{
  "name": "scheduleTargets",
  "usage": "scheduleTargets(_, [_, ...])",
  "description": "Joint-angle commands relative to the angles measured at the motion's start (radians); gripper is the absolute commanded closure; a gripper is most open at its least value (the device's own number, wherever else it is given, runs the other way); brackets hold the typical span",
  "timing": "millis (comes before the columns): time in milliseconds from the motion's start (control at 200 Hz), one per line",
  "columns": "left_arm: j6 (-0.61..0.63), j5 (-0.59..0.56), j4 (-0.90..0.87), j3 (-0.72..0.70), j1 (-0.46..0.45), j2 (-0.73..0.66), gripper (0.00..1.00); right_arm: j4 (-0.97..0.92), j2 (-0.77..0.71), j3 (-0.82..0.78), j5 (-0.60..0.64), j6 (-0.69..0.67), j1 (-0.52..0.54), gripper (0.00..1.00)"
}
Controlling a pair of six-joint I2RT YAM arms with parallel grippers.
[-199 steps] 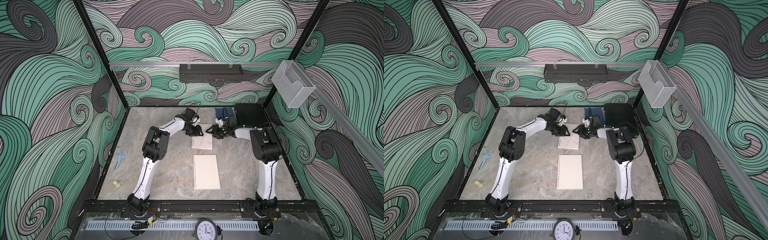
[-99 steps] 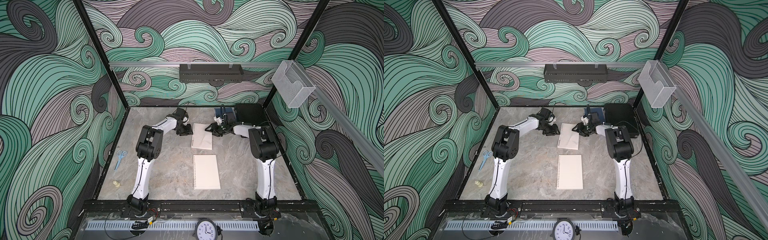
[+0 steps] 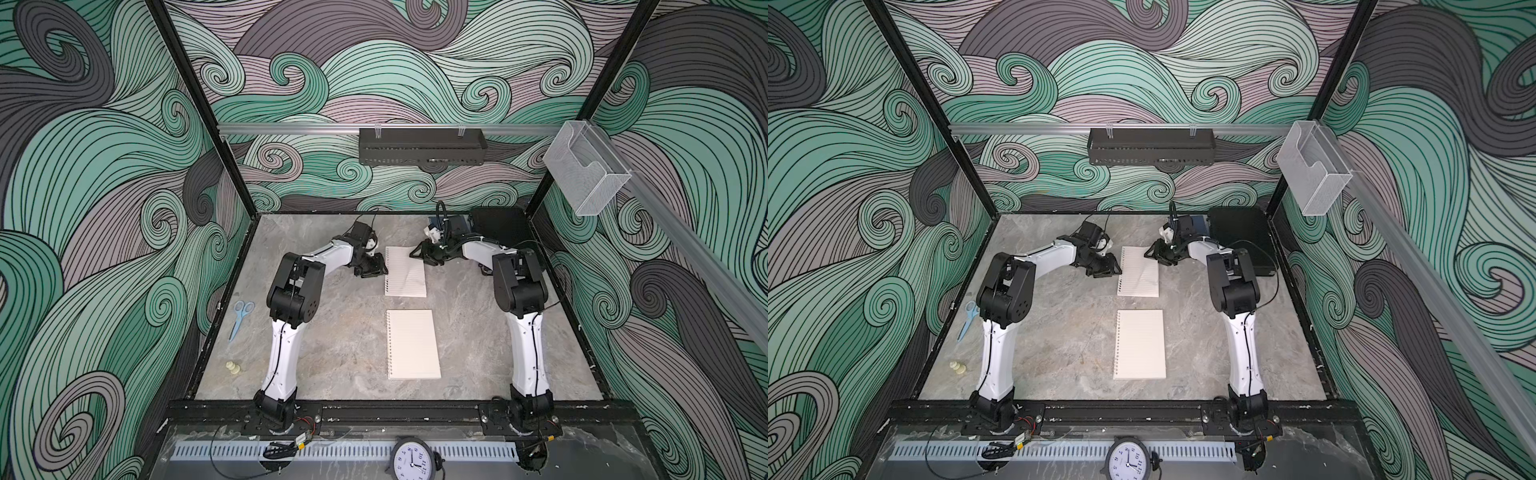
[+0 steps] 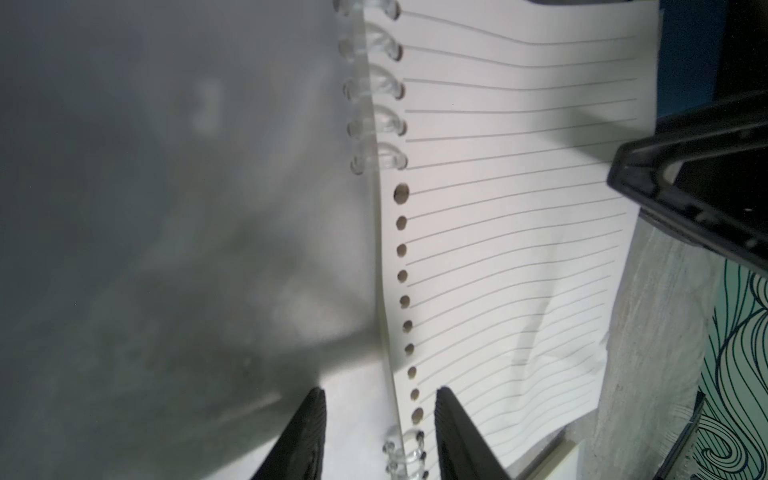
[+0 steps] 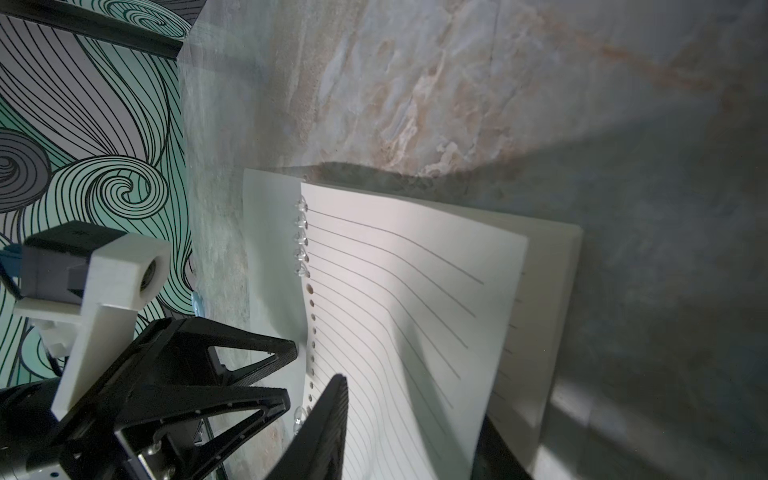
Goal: Tear off pages from different notebooks
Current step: Tear off the paper from the notebook.
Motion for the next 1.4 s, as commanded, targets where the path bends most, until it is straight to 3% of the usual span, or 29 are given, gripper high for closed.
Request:
scheduleTargets(0, [-0.011,0.005,-0.038,0.018,-0.006,0.006,0.57,-0.069,0.025,0.047,0.023,-0.055,-0.003,0.6])
scheduleTargets(185, [0.012,-0.025,-0.088,0.088,-0.003,0.019,0.57,-0.134,0.054,0.12,0.042,-0.088,-0.003,0.64])
scheduleTargets(455, [0.051,-0.062,-0.161,0.265,0.028,0.086,0.57,-0.15,0.058,0.15,0.062,-0.113,0.001,0.84])
scheduleTargets(841, [0.124,-0.085,-0.213,0.468,0.057,0.21,0.57,-0.242,0.06,0.223,0.155,-0.209,0.045,0.98])
scheduleTargets(1396, [0.178,-0.146,-0.261,0.568,0.059,0.304,0.62,-0.34,0.02,0.291,0.473,-0.36,0.175,1.0])
